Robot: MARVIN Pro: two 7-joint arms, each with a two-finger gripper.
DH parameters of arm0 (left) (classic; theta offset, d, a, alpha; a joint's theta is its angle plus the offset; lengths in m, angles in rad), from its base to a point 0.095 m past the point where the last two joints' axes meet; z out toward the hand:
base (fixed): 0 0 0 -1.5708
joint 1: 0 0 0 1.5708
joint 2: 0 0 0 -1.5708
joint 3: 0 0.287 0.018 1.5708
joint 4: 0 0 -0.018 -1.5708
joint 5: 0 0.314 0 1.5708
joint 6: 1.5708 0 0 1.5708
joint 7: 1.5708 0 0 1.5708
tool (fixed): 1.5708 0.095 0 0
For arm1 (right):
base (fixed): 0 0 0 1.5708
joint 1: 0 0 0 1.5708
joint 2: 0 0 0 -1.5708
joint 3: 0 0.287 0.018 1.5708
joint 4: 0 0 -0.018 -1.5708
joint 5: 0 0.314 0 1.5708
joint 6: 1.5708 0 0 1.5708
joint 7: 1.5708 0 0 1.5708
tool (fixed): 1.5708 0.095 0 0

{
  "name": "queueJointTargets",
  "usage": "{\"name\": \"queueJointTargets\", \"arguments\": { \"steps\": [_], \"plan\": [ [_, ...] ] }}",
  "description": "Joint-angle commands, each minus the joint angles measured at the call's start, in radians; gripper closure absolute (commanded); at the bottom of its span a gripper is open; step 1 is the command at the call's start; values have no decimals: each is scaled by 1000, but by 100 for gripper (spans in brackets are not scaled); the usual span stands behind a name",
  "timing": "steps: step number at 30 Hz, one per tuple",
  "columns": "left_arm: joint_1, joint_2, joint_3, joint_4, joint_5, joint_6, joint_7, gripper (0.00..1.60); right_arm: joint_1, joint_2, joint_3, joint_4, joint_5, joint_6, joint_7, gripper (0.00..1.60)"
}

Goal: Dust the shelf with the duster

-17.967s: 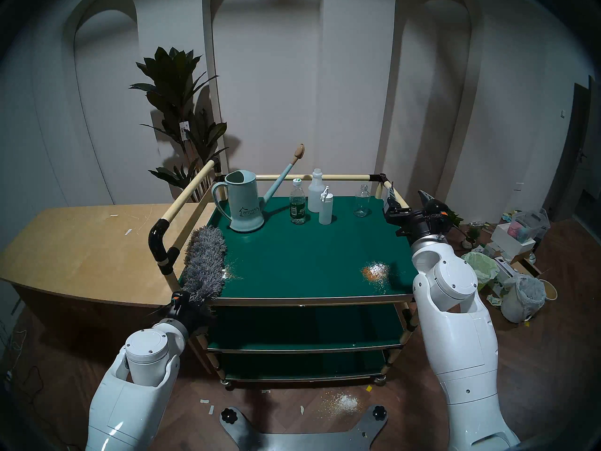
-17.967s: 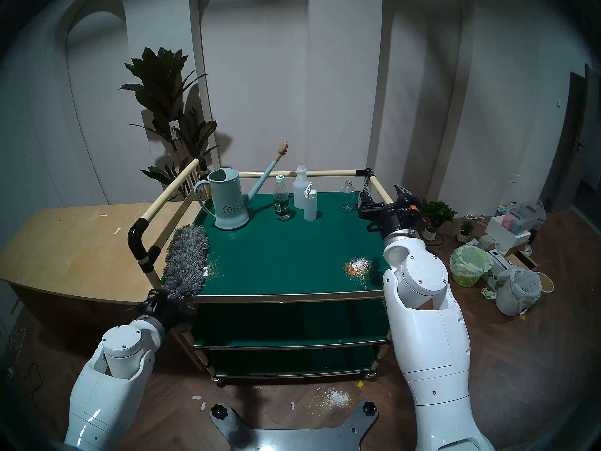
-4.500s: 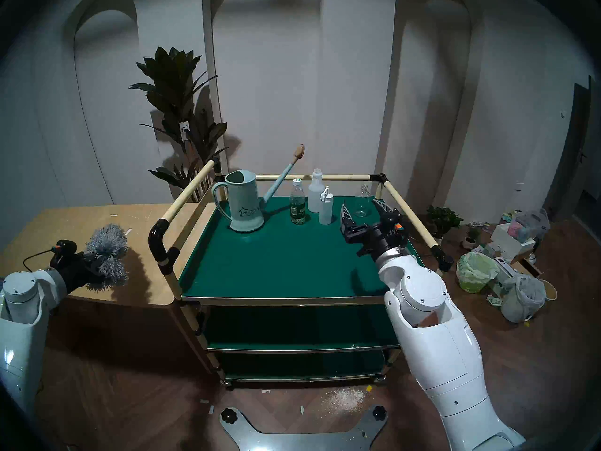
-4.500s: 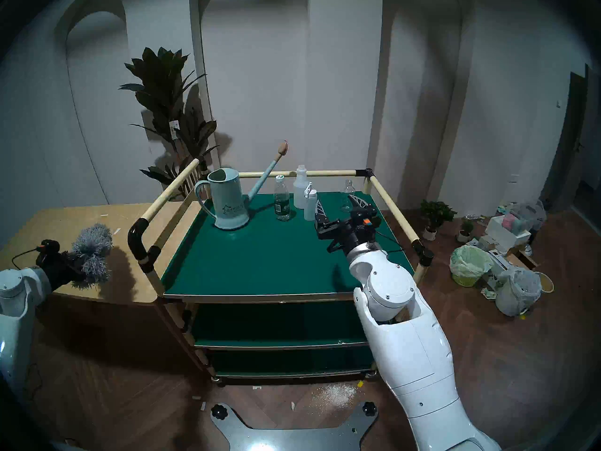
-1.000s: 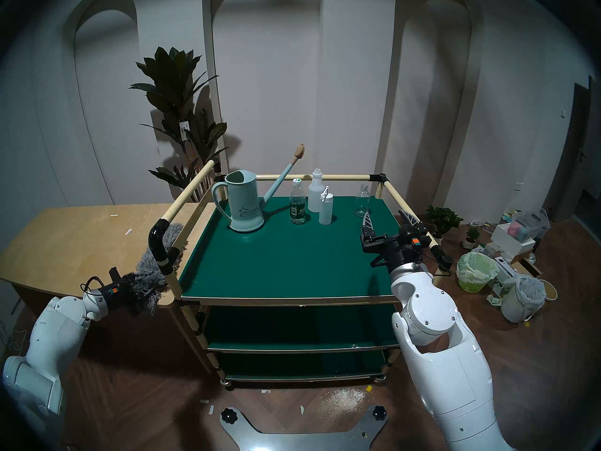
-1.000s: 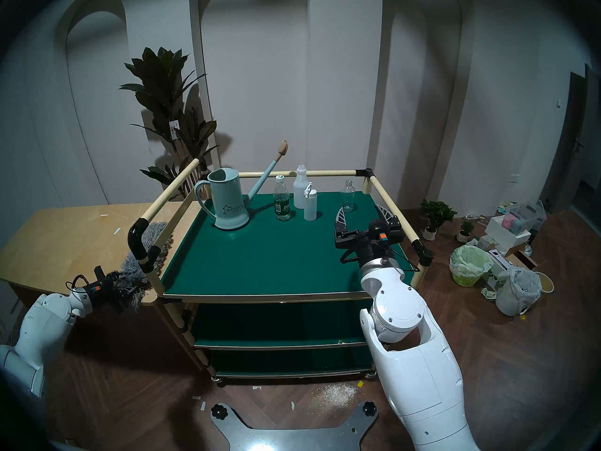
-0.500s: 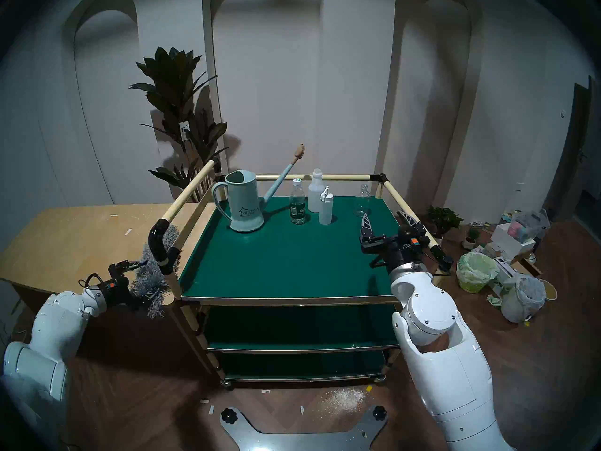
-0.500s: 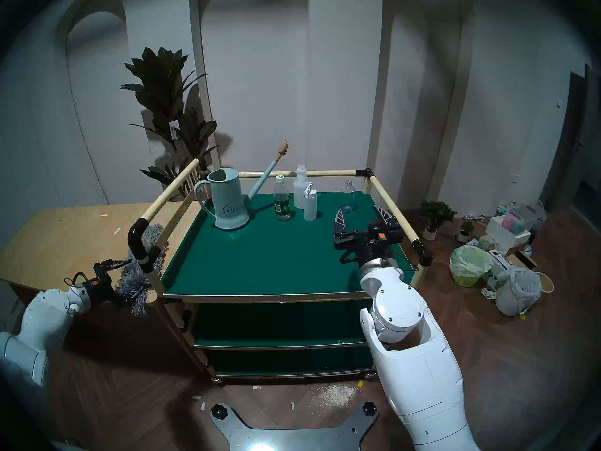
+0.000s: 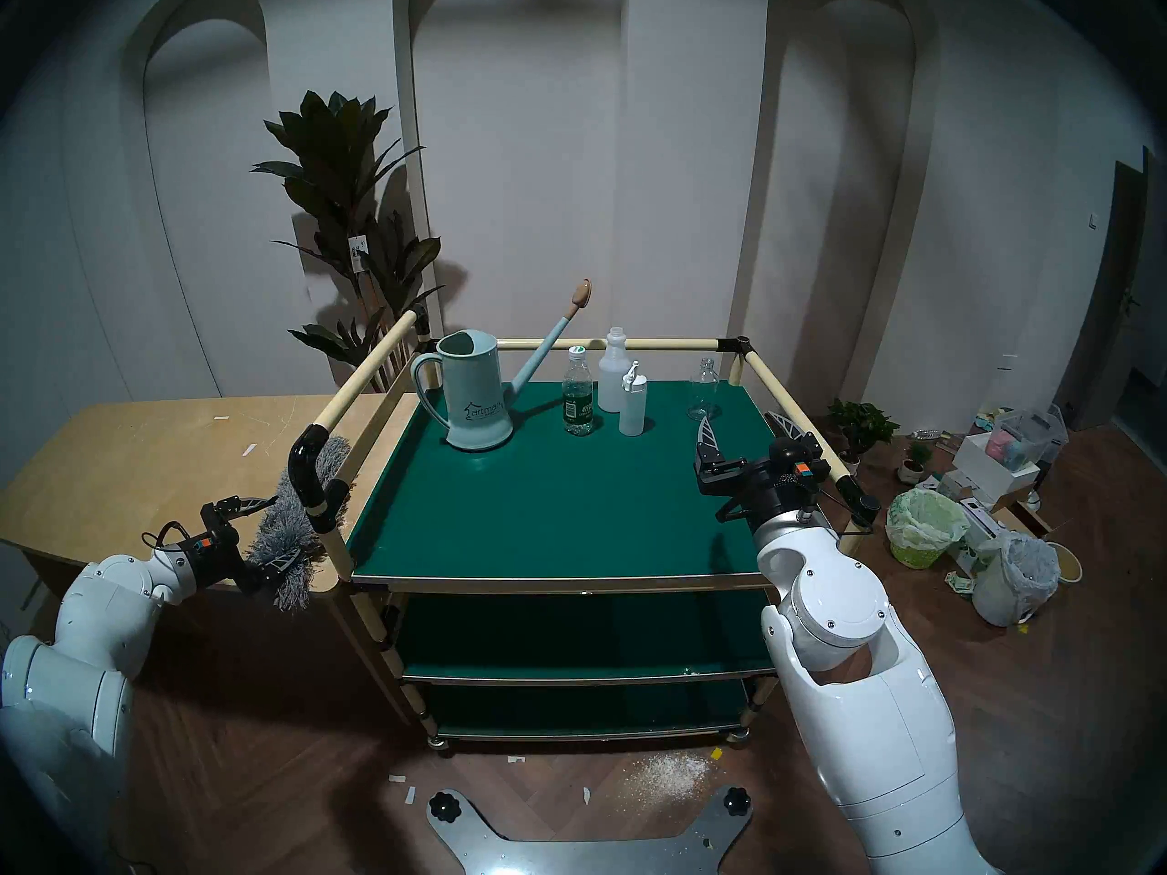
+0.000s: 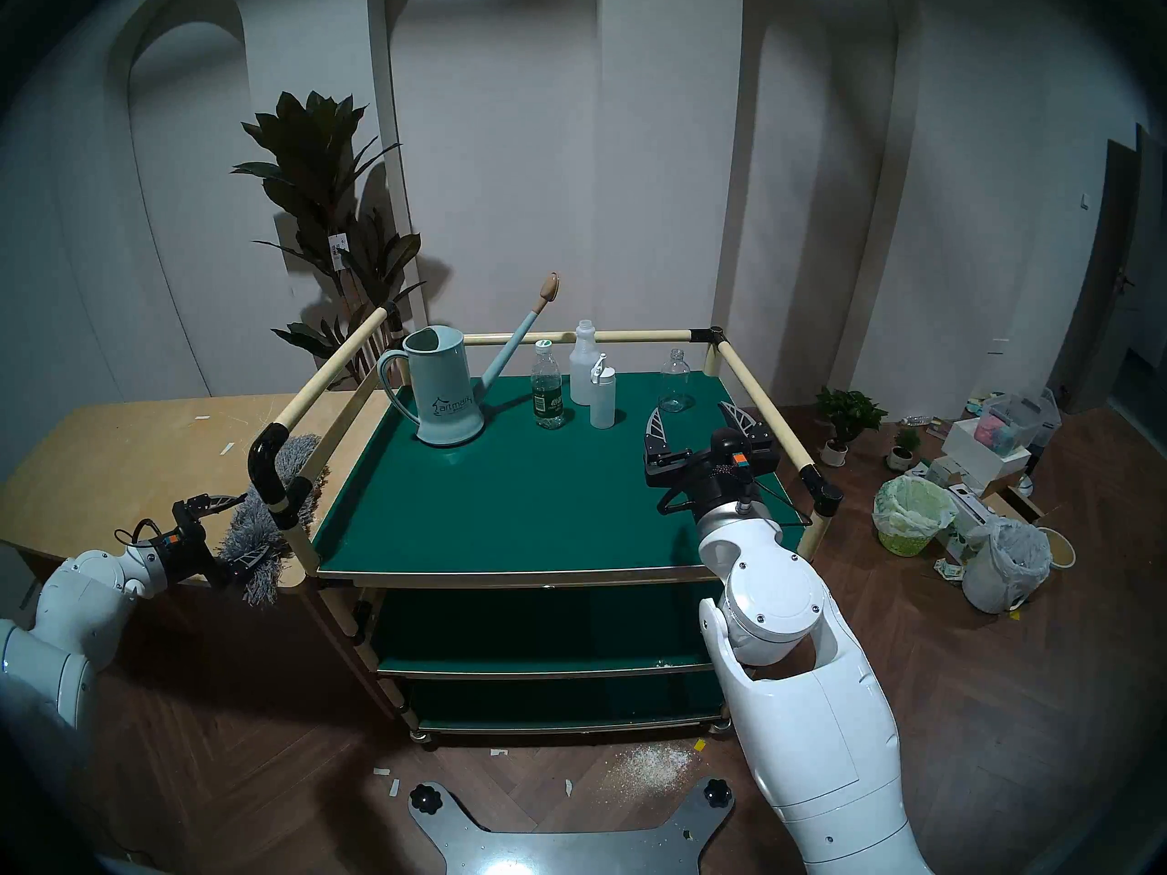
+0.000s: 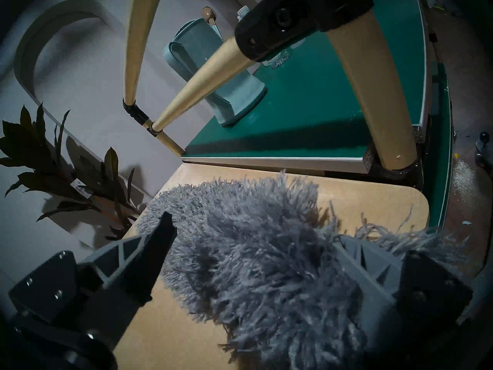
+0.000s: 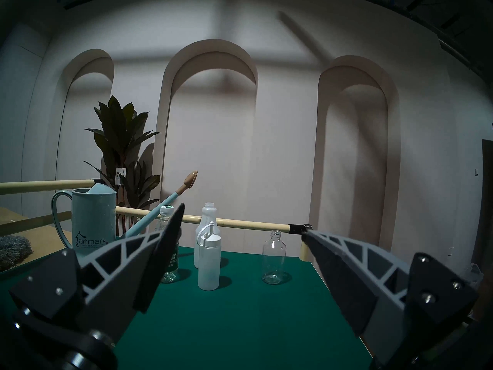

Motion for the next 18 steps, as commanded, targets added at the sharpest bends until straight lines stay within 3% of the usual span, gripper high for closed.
{"name": "queueJointTargets", "arguments": {
  "steps": [1,9,18],
  "plan": [
    [-78,30,-2,24,17,-29,22,0,3,0,-2,-23,0,-4,2,0],
    [-107,26,-24,66,21,-42,46,0,2,0,-5,-21,1,-7,11,0],
    [-119,7,-111,77,-119,7,-124,0,5,-3,-2,-14,4,-9,18,0]
  ]
}}
